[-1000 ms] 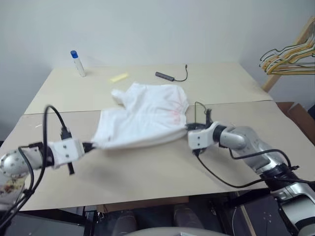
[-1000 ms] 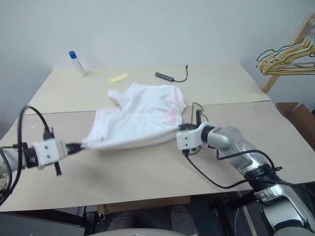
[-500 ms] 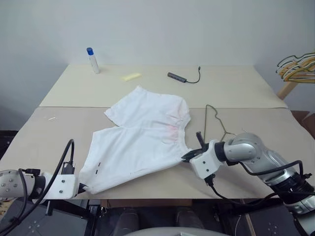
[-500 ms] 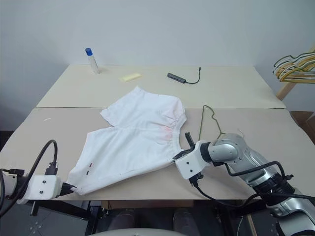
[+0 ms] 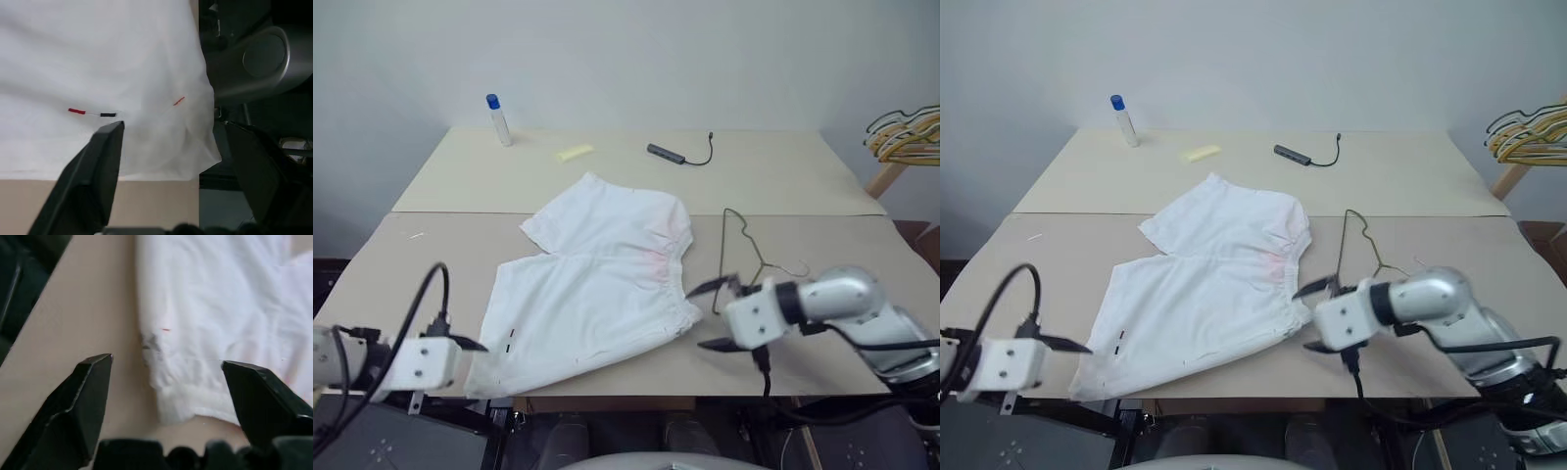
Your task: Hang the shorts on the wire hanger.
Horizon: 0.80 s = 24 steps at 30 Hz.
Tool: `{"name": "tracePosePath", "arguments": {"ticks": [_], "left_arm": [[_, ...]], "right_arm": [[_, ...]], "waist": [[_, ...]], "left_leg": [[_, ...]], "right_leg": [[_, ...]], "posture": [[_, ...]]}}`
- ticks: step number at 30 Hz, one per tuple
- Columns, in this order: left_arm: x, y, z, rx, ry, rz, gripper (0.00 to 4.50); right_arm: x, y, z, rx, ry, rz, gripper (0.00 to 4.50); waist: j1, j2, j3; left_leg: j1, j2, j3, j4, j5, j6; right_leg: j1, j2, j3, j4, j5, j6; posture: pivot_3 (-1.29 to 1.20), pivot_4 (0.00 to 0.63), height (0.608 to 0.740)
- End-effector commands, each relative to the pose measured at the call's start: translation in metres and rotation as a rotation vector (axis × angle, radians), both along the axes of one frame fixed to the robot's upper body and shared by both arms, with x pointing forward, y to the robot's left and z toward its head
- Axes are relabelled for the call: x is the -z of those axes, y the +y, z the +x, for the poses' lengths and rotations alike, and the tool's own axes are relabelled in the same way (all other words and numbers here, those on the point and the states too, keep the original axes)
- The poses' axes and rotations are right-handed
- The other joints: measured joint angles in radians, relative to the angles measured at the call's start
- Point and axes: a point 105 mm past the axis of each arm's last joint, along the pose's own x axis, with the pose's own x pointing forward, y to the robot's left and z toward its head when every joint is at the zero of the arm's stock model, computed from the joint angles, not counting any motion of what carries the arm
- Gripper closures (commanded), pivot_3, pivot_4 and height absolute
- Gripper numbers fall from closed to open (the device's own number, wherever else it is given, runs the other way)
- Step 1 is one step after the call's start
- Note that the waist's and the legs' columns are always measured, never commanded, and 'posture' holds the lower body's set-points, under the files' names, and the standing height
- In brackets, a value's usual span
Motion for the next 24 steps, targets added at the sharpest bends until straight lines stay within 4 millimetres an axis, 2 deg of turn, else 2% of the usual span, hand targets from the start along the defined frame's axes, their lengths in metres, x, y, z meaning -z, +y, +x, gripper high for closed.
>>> {"name": "tracePosePath", "arguments": {"ticks": [1, 3, 5, 7, 9, 12, 16, 24], "left_arm": [[-0.028, 0.002, 0.021, -0.037, -0.118, -0.066, 0.04], [-0.038, -0.002, 0.033, -0.053, -0.186, -0.123, 0.04], [-0.052, -0.013, 0.047, -0.071, -0.279, -0.251, 0.04], [-0.067, -0.036, 0.066, -0.063, -0.370, -0.393, 0.04], [-0.070, -0.052, 0.074, -0.037, -0.394, -0.448, 0.04], [-0.069, -0.071, 0.079, 0.015, -0.393, -0.485, 0.04], [-0.074, -0.088, 0.080, 0.063, -0.369, -0.554, 0.04], [-0.074, -0.097, 0.076, 0.103, -0.346, -0.585, 0.04]], "right_arm": [[-0.022, -0.022, 0.028, 0.258, -0.032, 0.085, 0.00], [-0.021, -0.031, 0.042, 0.401, -0.011, 0.117, 0.00], [-0.015, -0.036, 0.057, 0.553, 0.028, 0.160, 0.00], [-0.004, -0.044, 0.094, 0.907, 0.148, 0.324, 0.00], [0.010, -0.042, 0.108, 1.089, 0.225, 0.369, 0.00], [0.025, -0.035, 0.120, 1.234, 0.235, 0.376, 0.00], [0.038, -0.028, 0.128, 1.349, 0.254, 0.391, 0.00], [0.047, -0.030, 0.129, 1.443, 0.318, 0.436, 0.00]], "waist": [[0.000, 0.000, 0.000], [-0.001, 0.000, 0.000], [-0.004, 0.000, 0.000], [-0.010, 0.002, 0.001], [-0.023, 0.001, 0.000], [-0.028, 0.002, 0.000], [-0.037, 0.002, 0.000], [-0.046, 0.002, 0.000]], "left_leg": [[0.000, 0.000, 0.000, 0.000, 0.000, 0.000], [0.000, 0.000, 0.000, 0.000, 0.000, 0.000], [0.000, 0.000, 0.000, 0.000, 0.000, 0.000], [-0.002, 0.000, 0.000, 0.000, 0.000, 0.000], [-0.002, 0.000, 0.000, 0.001, 0.000, 0.001], [-0.003, 0.000, -0.003, 0.001, 0.000, 0.001], [-0.013, -0.002, -0.003, 0.001, 0.000, 0.001], [-0.016, -0.003, -0.003, 0.002, 0.000, 0.001]], "right_leg": [[0.000, 0.000, 0.000, 0.000, 0.000, 0.000], [0.000, 0.000, 0.000, -0.001, 0.000, 0.001], [0.000, 0.001, 0.000, -0.001, 0.000, 0.000], [-0.002, 0.000, 0.001, -0.001, 0.000, 0.000], [-0.002, 0.002, 0.002, 0.001, 0.002, -0.001], [-0.002, 0.003, 0.002, 0.001, 0.003, -0.001], [-0.011, 0.000, 0.002, 0.001, 0.004, 0.000], [-0.017, 0.000, 0.003, 0.007, 0.004, 0.001]], "posture": [[-0.03, 0.000, 0.740], [-0.03, 0.000, 0.740], [-0.04, 0.000, 0.740], [-0.05, 0.000, 0.740], [-0.05, 0.000, 0.740], [-0.06, 0.000, 0.740], [-0.06, 0.000, 0.740], [-0.05, 0.000, 0.740]]}}
